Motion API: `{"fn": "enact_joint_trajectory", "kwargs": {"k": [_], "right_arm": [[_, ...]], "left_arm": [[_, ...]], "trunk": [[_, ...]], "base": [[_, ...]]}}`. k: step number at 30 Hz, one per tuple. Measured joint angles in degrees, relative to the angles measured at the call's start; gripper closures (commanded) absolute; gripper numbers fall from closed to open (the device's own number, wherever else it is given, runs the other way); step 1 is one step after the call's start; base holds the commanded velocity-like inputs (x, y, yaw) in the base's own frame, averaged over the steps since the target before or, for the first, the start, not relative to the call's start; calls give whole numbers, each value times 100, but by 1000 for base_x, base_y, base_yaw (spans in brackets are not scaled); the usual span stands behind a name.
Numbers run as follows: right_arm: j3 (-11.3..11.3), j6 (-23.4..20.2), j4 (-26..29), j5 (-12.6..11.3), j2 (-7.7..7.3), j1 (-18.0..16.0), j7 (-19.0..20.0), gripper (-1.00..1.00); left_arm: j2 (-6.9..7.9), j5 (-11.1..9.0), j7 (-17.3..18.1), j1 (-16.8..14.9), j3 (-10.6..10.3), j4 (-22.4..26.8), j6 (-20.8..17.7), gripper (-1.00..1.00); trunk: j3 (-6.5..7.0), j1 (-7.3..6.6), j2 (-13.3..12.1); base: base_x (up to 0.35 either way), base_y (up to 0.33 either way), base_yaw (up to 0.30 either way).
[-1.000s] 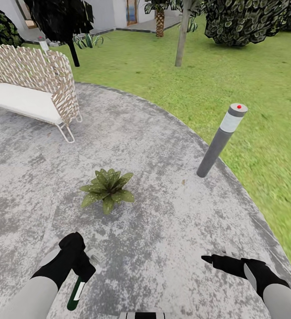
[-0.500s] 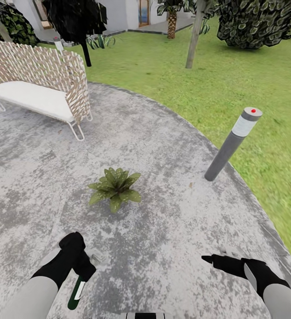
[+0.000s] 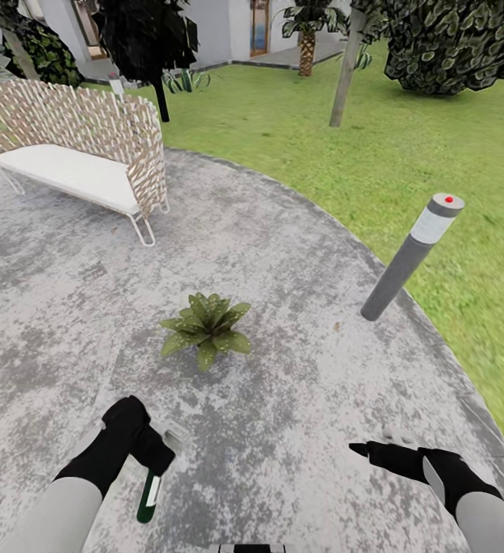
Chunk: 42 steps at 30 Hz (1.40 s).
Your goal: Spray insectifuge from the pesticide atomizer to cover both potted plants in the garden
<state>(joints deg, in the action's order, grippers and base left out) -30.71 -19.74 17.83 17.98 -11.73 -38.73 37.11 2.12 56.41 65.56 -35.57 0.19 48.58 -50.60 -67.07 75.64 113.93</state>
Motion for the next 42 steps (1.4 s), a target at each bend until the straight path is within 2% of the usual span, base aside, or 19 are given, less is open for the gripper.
{"fn": "enact_joint_trajectory", "kwargs": {"k": [2,6,9,17,31,42], "right_arm": [[0,0,0,0,0,0,-1,-100],[0,0,0,0,0,0,-3,-100],[0,0,0,-1,0,0,-1,-100],[0,0,0,-1,0,0,0,-100],[0,0,0,-2,0,0,3,-100],[0,1,1,-2,0,0,6,-100]], "left_arm": [[2,-4,-4,0,117,16,-3,100],[11,5,-4,0,508,15,-2,100],[17,10,-4,0,645,7,-7,100],[36,11,-4,5,681,-2,-6,100],[31,11,2,9,681,-3,-14,100],[37,12,-4,9,681,-10,-9,100]], "trunk": [[-19,44,80],[-58,132,241],[-69,176,322],[-2,176,322],[115,180,322],[209,176,322]], "base": [[0,0,81],[0,0,81],[0,0,81],[-18,0,81],[-312,0,79],[-31,0,51]]}}
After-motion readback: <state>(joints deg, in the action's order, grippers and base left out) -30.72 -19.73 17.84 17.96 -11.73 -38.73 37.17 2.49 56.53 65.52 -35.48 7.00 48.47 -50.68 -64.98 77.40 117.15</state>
